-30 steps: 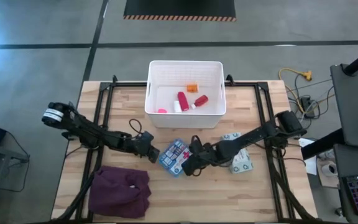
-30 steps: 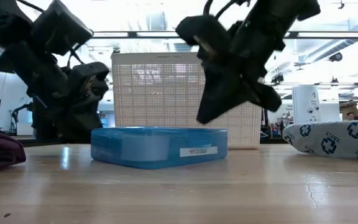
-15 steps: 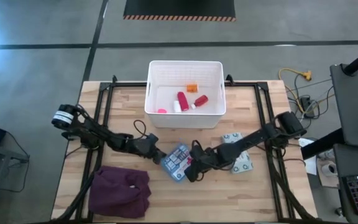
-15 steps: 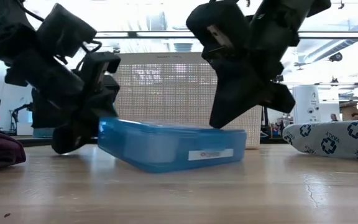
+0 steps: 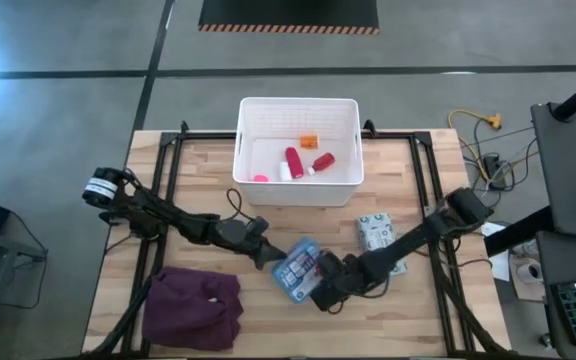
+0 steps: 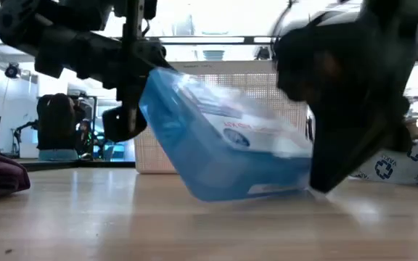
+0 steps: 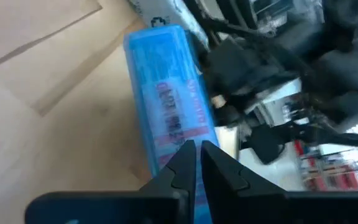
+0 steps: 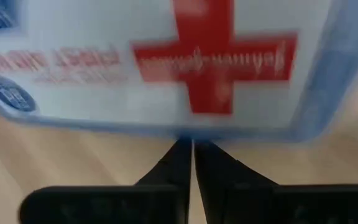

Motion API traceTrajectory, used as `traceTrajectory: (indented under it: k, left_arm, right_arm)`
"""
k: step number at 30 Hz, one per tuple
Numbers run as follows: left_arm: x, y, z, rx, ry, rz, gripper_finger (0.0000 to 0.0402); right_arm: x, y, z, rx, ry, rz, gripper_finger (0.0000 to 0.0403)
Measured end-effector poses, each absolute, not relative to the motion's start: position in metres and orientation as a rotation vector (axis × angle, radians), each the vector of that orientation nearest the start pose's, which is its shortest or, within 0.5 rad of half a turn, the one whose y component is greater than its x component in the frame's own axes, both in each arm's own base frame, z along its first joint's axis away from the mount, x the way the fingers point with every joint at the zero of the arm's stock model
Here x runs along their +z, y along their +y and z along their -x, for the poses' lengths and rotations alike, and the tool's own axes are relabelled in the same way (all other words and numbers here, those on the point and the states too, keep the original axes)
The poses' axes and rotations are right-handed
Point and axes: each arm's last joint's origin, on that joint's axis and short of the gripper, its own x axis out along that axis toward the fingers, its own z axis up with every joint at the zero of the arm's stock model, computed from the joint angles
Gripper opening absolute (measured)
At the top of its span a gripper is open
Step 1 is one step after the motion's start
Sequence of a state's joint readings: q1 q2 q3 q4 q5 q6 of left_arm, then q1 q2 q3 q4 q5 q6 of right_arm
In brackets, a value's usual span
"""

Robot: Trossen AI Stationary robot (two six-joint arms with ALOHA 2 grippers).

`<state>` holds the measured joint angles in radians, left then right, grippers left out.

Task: Pick & place medical supplies in basket/bin
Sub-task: Put the blue first aid kit box into the white bin

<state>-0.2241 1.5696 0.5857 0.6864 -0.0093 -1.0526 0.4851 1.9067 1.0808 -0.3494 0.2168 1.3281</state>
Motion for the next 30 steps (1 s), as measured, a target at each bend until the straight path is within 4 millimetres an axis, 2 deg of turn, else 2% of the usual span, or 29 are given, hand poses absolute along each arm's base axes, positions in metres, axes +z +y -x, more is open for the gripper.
traceTrajectory:
  k: [4,6,15,23,30]
  left_arm:
    - [0.176,-0.069,-0.304,-0.044,0.375,0.984,0.0008]
    - [0.172,-0.071,-0.310,-0.038,0.392,0.982,0.0008]
    - [0.179,-0.087,-0.345,-0.172,0.422,0.979,0.0008]
    - [0.176,-0.088,-0.354,-0.175,0.432,0.969,0.0008]
    - [0.185,-0.088,-0.360,-0.182,0.390,0.905,0.0008]
  right_arm:
    - [0.122,0.163,-0.313,-0.543,1.021,-0.780,0.0013]
    - [0.122,0.163,-0.312,-0.549,1.015,-0.780,0.0013]
    - [0.120,0.161,-0.310,-0.587,0.971,-0.757,0.0013]
    - [0.119,0.158,-0.308,-0.618,0.944,-0.734,0.0013]
    - [0.127,0.161,-0.297,-0.664,0.924,-0.713,0.0015]
